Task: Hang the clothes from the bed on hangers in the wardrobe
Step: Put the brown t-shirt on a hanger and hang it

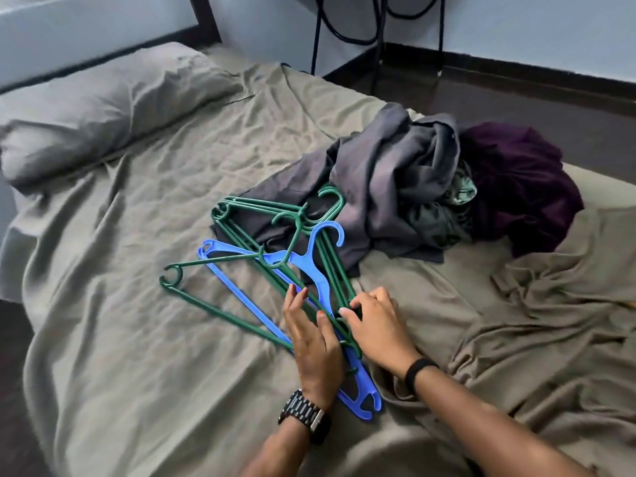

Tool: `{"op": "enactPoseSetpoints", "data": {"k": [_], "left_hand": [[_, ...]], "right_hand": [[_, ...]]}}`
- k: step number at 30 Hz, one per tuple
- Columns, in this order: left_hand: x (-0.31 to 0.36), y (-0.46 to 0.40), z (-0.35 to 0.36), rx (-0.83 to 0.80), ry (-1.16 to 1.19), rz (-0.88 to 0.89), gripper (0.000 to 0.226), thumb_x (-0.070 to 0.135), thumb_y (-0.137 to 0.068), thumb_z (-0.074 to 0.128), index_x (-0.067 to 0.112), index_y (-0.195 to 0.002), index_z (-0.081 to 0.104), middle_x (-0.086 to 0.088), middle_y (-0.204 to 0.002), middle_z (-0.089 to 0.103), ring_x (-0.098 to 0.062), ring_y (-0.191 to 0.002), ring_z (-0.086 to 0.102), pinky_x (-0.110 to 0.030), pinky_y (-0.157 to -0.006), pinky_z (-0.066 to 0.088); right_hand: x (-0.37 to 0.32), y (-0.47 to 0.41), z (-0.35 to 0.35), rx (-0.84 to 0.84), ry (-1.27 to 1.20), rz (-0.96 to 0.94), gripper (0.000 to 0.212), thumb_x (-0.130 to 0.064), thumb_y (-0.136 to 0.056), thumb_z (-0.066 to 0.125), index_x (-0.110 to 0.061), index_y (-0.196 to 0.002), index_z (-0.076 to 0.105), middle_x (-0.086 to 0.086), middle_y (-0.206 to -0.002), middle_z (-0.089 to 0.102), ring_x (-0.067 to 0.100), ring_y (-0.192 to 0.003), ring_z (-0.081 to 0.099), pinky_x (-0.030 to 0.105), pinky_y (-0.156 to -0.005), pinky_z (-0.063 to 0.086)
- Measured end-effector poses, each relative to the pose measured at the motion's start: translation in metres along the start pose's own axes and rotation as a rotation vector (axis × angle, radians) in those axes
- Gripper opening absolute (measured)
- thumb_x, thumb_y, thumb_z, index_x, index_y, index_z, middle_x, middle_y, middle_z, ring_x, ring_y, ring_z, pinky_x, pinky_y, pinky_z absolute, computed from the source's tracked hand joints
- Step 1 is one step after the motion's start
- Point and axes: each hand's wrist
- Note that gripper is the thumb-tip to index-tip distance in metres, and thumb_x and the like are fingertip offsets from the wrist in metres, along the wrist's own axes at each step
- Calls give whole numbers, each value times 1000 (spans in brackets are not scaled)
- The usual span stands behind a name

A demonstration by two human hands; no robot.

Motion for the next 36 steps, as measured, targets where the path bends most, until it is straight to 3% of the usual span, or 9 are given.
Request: {"op": "enactPoseSetpoints", "data": {"k": [4,8,13,16,19,25,29,32,36], "left_hand": [[3,0,0,3,42,-69,41,-1,-84,40,3,-124,45,-12,-140,41,-25,-134,36,-30,-114,25],[5,-6,-4,18,199,-197,44,-14,-86,37,12,-121,40,-13,-141,39,-22,-135,37,-36,-114,30],[8,-12,-9,43,478,-403,41,-21,-88,30,10,-113,39,2,-120,51,13,-106,56,-9,-85,44],[13,-4,-9,2,516,-431,43,-23,-86,29,10,-111,39,-11,-121,53,-7,-115,55,-15,-91,45],[22,-4,-1,-4,463,-452,47,-21,-85,31,8,-121,39,-14,-134,45,-17,-130,42,-26,-109,34],[53,4,14,-38,307,-328,50,-11,-88,41,23,-125,39,-1,-147,31,-10,-139,26,-22,-113,20],[76,14,28,-68,192,-94,50,-10,-88,53,11,-131,41,-9,-145,31,-17,-141,22,-16,-112,15],[98,22,48,-43,145,73,50,-10,-80,65,3,-125,48,-11,-129,40,-24,-128,34,-26,-111,26],[133,34,86,-142,372,-111,39,-3,-84,67,13,-114,47,-8,-117,41,-9,-93,56,-32,-89,52]], "right_hand": [[3,-3,-3,67,19,-67,38,-33,-88,63,-20,-118,45,0,-127,48,26,-118,42,37,-95,34],[3,2,-2,44,145,-91,51,-48,-89,56,-26,-133,41,-1,-133,39,25,-123,37,40,-99,32],[5,17,2,91,242,-129,54,-62,-85,53,-23,-122,47,0,-125,41,24,-117,41,39,-95,37],[7,26,-3,134,320,-158,47,-55,-90,51,-18,-117,49,2,-122,42,25,-114,43,39,-91,41],[10,33,-10,178,352,-252,24,-31,-99,42,-16,-111,57,2,-119,44,26,-112,46,38,-89,43],[34,56,-48,334,92,-289,10,-14,-100,43,-13,-102,52,8,-96,64,30,-89,63,32,-65,37],[62,70,-85,547,-14,-338,11,-3,-92,59,-4,-102,63,13,-89,68,31,-81,67,39,-68,52],[92,83,-111,722,-124,-267,14,1,-88,63,0,-102,65,11,-88,69,26,-79,68,27,-71,47],[133,104,-136,871,-300,-121,13,0,-90,60,0,-102,66,5,-80,66,21,-70,62,14,-67,38]]}}
Point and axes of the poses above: each hand's wrist, its own y-axis away from the middle knuckle, its own z-axis out of the palm, x = y × z
